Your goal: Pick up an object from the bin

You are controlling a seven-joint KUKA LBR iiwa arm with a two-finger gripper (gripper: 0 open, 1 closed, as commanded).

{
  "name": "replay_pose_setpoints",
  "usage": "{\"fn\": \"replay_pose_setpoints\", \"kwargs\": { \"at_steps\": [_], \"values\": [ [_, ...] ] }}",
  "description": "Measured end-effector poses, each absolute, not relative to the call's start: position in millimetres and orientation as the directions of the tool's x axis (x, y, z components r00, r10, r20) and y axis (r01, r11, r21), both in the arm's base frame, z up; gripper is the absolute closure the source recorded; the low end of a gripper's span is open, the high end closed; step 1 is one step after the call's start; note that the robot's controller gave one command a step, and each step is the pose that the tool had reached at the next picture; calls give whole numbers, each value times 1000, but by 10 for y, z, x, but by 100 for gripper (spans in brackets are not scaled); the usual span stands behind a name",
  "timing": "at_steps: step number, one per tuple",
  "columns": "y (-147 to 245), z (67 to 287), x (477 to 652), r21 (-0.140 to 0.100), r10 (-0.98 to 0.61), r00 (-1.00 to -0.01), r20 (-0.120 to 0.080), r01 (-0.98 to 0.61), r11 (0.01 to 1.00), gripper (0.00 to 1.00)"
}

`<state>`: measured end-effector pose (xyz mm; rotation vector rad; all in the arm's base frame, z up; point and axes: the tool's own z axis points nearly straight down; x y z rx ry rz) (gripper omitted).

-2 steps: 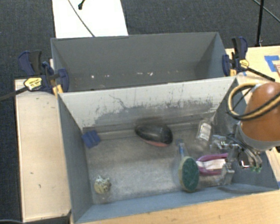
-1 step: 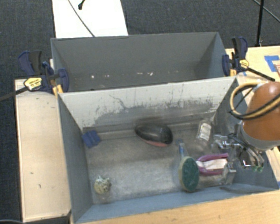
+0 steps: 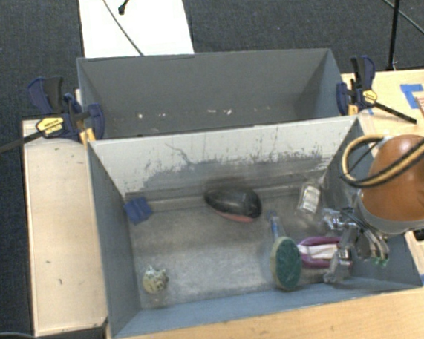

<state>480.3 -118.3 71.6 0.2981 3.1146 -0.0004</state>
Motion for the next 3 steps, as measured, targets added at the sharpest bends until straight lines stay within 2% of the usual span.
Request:
{"fn": "replay_pose_setpoints", "kwargs": {
  "at_steps": [1,2,3],
  "values": [
    [-1185,722,4816,0,184,-983,-6,184,983,0],
    [-1185,716,4809,-1,181,-984,-4,181,984,100],
    [-1190,1494,4832,0,173,-985,-10,173,985,100]
  ]
}}
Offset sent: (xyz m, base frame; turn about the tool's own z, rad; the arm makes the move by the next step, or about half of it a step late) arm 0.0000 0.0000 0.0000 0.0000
